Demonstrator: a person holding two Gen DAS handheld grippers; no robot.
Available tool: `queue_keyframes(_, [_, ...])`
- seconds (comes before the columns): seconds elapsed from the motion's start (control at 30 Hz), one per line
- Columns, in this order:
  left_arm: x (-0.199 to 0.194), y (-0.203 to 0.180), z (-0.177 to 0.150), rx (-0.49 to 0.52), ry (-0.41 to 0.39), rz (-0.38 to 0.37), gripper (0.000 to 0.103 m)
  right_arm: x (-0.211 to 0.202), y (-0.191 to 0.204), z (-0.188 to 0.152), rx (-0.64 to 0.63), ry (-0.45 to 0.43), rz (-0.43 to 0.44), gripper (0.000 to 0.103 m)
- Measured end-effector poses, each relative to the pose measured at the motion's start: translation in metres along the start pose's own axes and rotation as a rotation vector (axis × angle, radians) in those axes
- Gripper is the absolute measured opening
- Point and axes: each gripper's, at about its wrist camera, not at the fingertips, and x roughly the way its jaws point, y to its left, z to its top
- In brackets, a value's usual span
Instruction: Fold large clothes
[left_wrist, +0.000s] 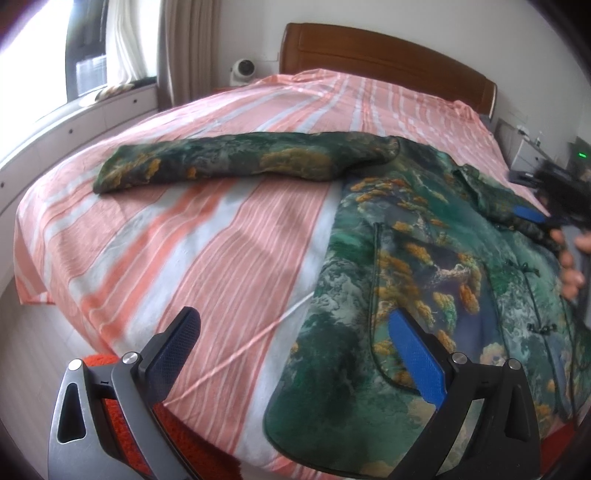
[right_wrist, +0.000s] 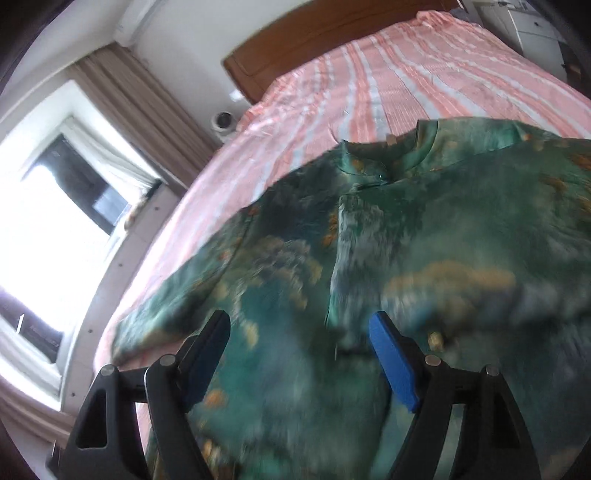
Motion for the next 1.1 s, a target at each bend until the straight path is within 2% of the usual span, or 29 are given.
queue_keyframes(0.1, [-0.003,-0.004,-0.001,0.016,-0.009,-0.003,0.102,-0.037,-0.005,-0.019,-0.069,-0.041,-0.042,0.084])
queue_keyframes(0.23, [-0.007,-0.005,-0.001,0.015,-0.024,-0.001,0.102,-0.098,-0.017,-0.058,-0.167,-0.118,-0.210,0.086])
queue_keyframes(0.33, [-0.010,-0.006,-0.002,0.009,-0.028,-0.003,0.102,-0.133,-0.027,-0.093,-0.170,-0.158,-0.303,0.087])
queue_keyframes(0.57, [-0.013,-0.024,-0.006,0.041,-0.031,-0.004,0.102,-0.180,-0.025,-0.162,-0.197,-0.246,-0.427,0.091])
queue_keyframes(0.73, [-0.019,-0.035,-0.011,0.093,-0.056,0.019,0.102,-0.183,-0.018,-0.175,-0.241,-0.211,-0.460,0.091])
queue_keyframes(1.1, [-0.020,-0.030,-0.010,0.086,-0.063,0.032,0.102,-0.205,0.002,-0.201,-0.262,-0.276,-0.450,0.091])
